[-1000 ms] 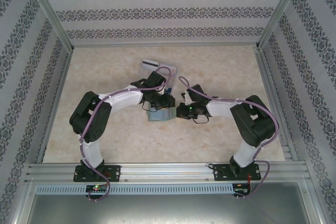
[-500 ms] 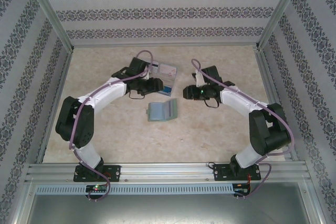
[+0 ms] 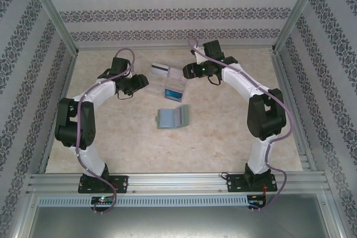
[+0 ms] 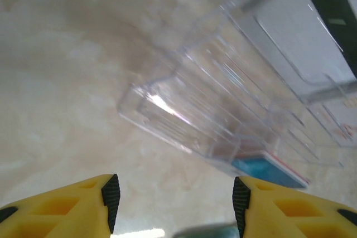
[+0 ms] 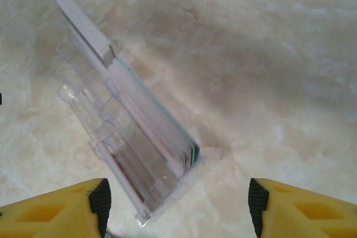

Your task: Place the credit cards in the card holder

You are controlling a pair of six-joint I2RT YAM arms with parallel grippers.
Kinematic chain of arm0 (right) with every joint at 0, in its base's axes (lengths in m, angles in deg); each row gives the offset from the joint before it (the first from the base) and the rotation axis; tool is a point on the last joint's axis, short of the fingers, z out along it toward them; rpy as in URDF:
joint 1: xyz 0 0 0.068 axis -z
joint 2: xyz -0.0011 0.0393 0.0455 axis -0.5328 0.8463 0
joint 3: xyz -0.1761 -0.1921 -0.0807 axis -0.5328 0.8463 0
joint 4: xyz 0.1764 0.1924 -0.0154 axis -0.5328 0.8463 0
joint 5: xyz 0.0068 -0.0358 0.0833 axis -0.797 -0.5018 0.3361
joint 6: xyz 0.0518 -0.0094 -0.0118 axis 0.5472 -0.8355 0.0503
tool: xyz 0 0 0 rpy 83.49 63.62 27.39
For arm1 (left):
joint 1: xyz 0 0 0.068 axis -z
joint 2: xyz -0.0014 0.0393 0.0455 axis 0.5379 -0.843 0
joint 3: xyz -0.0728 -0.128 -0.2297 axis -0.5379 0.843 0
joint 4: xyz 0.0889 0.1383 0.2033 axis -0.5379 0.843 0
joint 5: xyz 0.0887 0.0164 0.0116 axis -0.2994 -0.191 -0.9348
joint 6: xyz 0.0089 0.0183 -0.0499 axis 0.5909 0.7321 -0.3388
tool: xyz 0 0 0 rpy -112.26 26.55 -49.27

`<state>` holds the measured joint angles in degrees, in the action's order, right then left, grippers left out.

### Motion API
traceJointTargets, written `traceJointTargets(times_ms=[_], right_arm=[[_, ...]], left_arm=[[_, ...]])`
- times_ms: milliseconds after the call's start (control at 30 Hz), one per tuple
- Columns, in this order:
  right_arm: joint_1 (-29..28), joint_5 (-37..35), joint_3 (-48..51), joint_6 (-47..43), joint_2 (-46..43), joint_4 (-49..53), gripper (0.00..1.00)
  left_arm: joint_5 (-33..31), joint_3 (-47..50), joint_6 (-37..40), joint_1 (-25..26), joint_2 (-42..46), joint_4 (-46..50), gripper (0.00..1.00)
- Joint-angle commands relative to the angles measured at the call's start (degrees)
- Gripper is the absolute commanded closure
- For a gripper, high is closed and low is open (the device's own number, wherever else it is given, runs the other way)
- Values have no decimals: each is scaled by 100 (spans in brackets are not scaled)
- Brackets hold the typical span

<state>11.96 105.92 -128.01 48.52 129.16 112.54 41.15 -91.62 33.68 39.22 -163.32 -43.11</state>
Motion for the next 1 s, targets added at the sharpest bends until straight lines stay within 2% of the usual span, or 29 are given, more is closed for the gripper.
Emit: traceJointTargets(times_ms=[0,300,733,967], right_arm=[[-188,-249,-571,-543,316,535,30],[-288,-534,-1409,-839,942,991,28],[-495,-789,-2325,-1217,1645,1512,27],[-543,-991,-2458,-1364,1802,1618,27]], left_arm=[[168,-434,317,-114,-413,-313,43],[478,-1104,547,-84,-1416,-442,47],[620,-985,486,35,-1736,-683,48],[633,-747,455,62,-1727,-820,48]])
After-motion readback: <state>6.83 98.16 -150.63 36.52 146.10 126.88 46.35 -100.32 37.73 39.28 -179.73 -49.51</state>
